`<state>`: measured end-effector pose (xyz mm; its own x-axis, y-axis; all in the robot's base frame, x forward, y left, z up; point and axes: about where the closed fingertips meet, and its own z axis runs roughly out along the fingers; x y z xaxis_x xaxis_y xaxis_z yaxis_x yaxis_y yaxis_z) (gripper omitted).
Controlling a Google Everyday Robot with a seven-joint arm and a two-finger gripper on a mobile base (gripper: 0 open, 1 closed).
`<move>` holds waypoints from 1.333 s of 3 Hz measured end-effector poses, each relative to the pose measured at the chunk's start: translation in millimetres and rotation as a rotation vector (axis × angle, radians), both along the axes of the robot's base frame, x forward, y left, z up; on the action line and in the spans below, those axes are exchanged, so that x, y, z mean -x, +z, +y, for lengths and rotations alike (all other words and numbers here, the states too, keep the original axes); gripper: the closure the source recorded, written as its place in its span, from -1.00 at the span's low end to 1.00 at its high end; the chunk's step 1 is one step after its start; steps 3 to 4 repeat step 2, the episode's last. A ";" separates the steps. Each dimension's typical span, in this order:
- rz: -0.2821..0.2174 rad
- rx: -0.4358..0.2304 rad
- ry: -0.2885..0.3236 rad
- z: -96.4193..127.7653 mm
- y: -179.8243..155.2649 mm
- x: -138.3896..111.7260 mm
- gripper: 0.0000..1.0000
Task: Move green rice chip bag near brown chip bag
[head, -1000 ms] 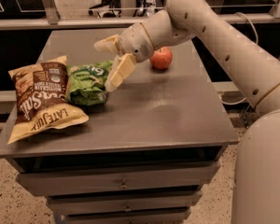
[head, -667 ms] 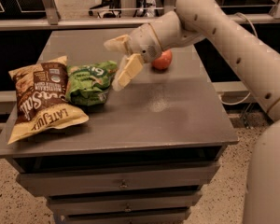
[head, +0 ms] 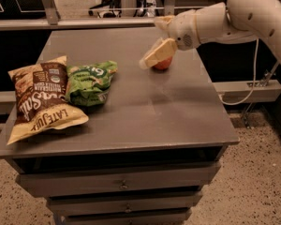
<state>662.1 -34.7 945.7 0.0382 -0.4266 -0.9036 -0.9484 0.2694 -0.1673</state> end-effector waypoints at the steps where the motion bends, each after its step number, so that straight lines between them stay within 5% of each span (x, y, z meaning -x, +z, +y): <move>1: -0.029 -0.010 -0.056 -8.7 6.5 -11.9 -1.00; 4: -0.029 -0.010 -0.056 -8.7 6.5 -11.9 -1.00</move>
Offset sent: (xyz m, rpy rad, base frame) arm 0.0130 -0.0118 0.0077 0.0100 -0.0331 -0.0649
